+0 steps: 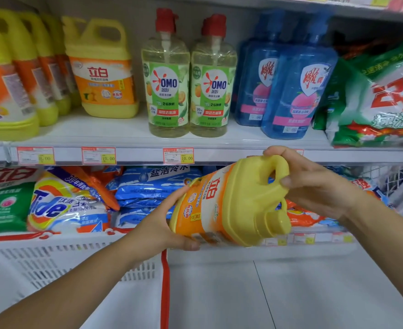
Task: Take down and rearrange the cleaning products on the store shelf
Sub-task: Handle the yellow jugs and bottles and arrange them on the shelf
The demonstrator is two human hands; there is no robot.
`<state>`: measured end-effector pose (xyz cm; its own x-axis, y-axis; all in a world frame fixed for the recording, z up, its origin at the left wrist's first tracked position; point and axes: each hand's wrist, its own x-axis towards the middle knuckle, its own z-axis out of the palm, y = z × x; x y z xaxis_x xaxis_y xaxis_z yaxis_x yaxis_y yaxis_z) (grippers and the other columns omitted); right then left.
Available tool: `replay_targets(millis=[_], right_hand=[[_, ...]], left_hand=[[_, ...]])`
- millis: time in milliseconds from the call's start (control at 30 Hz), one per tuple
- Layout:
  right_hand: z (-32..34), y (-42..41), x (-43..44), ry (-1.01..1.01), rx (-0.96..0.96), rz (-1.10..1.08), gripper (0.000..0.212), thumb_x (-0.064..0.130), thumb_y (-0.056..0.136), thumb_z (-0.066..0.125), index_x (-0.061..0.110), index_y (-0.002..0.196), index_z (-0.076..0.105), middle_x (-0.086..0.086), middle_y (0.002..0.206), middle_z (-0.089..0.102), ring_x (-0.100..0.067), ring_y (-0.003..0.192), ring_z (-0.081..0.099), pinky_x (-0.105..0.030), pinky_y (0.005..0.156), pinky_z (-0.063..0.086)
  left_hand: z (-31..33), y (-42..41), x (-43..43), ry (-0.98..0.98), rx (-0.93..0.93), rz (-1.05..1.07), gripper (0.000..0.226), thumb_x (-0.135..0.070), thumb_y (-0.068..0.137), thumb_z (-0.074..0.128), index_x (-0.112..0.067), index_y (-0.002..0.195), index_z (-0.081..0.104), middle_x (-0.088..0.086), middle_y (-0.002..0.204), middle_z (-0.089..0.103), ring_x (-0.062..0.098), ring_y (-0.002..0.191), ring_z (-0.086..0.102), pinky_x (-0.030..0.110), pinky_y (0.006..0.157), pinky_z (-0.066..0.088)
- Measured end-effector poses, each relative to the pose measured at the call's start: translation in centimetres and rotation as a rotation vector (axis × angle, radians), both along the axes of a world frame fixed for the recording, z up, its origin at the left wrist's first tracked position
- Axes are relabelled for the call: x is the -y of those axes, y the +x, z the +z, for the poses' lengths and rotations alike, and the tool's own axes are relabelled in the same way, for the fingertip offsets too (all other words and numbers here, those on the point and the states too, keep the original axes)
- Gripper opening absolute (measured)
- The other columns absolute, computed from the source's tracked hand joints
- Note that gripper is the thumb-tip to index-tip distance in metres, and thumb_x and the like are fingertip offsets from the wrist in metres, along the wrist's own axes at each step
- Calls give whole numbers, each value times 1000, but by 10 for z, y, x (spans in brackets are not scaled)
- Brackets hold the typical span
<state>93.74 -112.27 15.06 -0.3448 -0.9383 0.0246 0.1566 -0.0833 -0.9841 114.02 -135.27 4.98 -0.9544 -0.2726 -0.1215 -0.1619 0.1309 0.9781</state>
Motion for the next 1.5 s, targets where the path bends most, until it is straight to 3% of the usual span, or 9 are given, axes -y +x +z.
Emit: replay_targets(millis=[133,267,600,733,800,900,1267,1400,1500], right_hand=[[12,-1,-5,143,-202,-89,75,34,50,98,23,117,67,-13,113,70,-31,104,69,-40,82,59],[19,18,8,230,-476,-355,42,38,66,77,12,97,66,-6,89,76,-21,84,72,-22,69,59],[-5,33,12,488,-557,-267,37,32,65,75,14,98,72,-8,87,75,-17,77,71,-26,64,59],[-48,29,23,632,-616,-305,24,33,69,84,20,85,72,-2,81,73,-15,73,68,-35,70,60],[-77,28,30,714,-678,-317,17,29,77,83,20,85,71,-1,83,70,-17,76,64,-41,75,56],[-121,33,35,816,-737,-303,17,28,82,80,20,92,69,1,89,65,-16,79,58,-32,69,48],[-204,39,25,893,-591,-281,17,22,84,77,18,94,65,-1,91,62,-15,80,54,-25,64,42],[-198,34,25,961,-669,-112,22,27,85,76,22,101,61,-2,106,63,-23,95,60,-33,79,50],[-168,33,42,848,-856,-91,31,35,83,77,37,106,56,7,118,61,-15,106,61,-36,95,51]], left_hand=[[1,7,12,312,-24,-31,85,-17,52,95,-42,126,62,-10,137,58,24,112,66,39,83,58],[3,9,10,375,6,-68,65,-16,70,82,-36,127,60,-4,126,67,24,111,67,37,84,58],[-45,7,-9,-153,121,-20,71,-56,61,84,-47,125,54,-25,115,67,0,109,63,34,96,53],[-84,16,-2,-1011,221,-43,93,-84,71,41,-34,150,33,-14,153,36,11,146,22,34,119,24],[-107,27,7,-1124,268,-135,99,-83,74,23,-26,156,19,-6,165,6,12,151,-8,34,123,-2],[-119,38,17,-1086,264,-185,87,-77,83,21,-32,156,10,-16,161,-13,4,145,-24,31,120,-15],[-118,40,20,-1078,227,-212,85,-78,84,17,-33,156,11,-15,162,-14,5,146,-24,30,119,-14],[-106,35,26,-1130,173,-182,86,-79,82,20,-32,154,23,-10,164,9,11,149,-2,30,120,0],[-73,19,45,-1164,-41,28,75,-71,86,34,-25,144,46,-3,149,42,18,137,28,39,116,29]])
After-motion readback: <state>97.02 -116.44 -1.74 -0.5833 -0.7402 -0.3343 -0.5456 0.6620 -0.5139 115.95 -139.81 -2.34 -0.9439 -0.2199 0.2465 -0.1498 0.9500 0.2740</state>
